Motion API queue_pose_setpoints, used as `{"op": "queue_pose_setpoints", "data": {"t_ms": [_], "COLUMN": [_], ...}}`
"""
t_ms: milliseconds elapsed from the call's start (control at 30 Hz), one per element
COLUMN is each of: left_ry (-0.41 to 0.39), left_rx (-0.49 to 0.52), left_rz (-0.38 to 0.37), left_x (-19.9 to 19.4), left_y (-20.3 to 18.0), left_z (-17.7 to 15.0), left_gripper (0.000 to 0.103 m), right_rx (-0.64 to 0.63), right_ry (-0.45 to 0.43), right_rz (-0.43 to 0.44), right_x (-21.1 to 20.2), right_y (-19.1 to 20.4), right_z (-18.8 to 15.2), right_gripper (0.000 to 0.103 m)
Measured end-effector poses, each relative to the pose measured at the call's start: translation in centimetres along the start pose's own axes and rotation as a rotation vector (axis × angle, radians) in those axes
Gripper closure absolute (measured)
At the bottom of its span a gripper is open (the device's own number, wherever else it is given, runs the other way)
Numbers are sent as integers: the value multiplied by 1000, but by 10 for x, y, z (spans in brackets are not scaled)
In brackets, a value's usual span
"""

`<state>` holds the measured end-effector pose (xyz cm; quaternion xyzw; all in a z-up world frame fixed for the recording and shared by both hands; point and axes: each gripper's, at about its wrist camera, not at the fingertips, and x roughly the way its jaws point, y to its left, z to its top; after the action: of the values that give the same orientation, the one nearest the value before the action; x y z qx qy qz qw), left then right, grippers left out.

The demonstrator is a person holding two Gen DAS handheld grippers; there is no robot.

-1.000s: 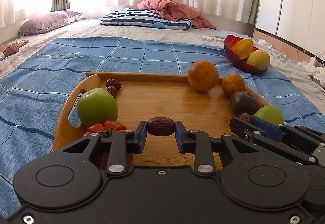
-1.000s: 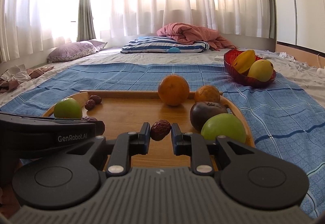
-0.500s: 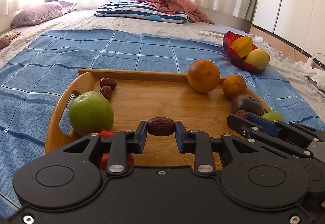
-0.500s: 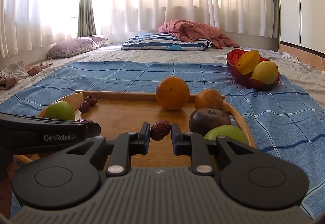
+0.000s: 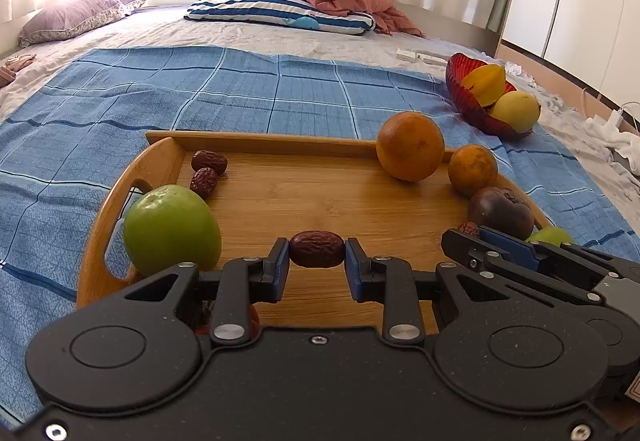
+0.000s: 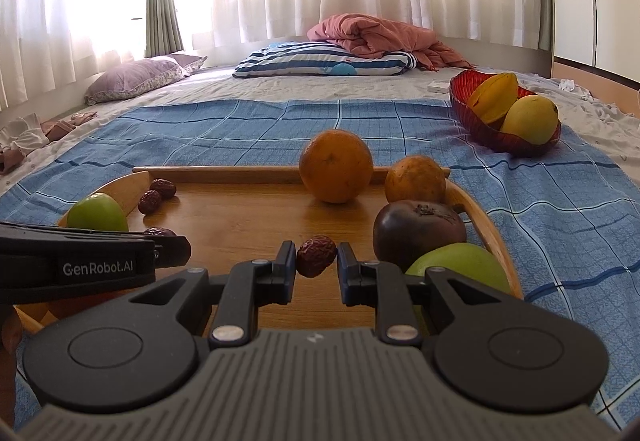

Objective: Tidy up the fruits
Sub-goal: 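Carry the date with the right gripper while the left gripper carries its date over the tray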

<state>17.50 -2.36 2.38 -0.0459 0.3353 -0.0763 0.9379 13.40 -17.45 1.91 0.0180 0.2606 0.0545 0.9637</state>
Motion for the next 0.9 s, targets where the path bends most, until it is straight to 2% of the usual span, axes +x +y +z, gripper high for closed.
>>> {"op": "queue_pose_setpoints", "data": {"t_ms": [533,900], "left_ry": [33,103], "left_rx": [21,-24], "left_rz": [21,-23], "left_x": [16,25], "left_y": [-1,5], "left_z": [4,19], "left_gripper": [75,75], "right_rx": [-36,-9], "right_ry": [64,174], "right_rz": [13,52], "right_x": [19,36], "right_y": [5,1], "right_z": [8,24], "right_gripper": [77,77]}}
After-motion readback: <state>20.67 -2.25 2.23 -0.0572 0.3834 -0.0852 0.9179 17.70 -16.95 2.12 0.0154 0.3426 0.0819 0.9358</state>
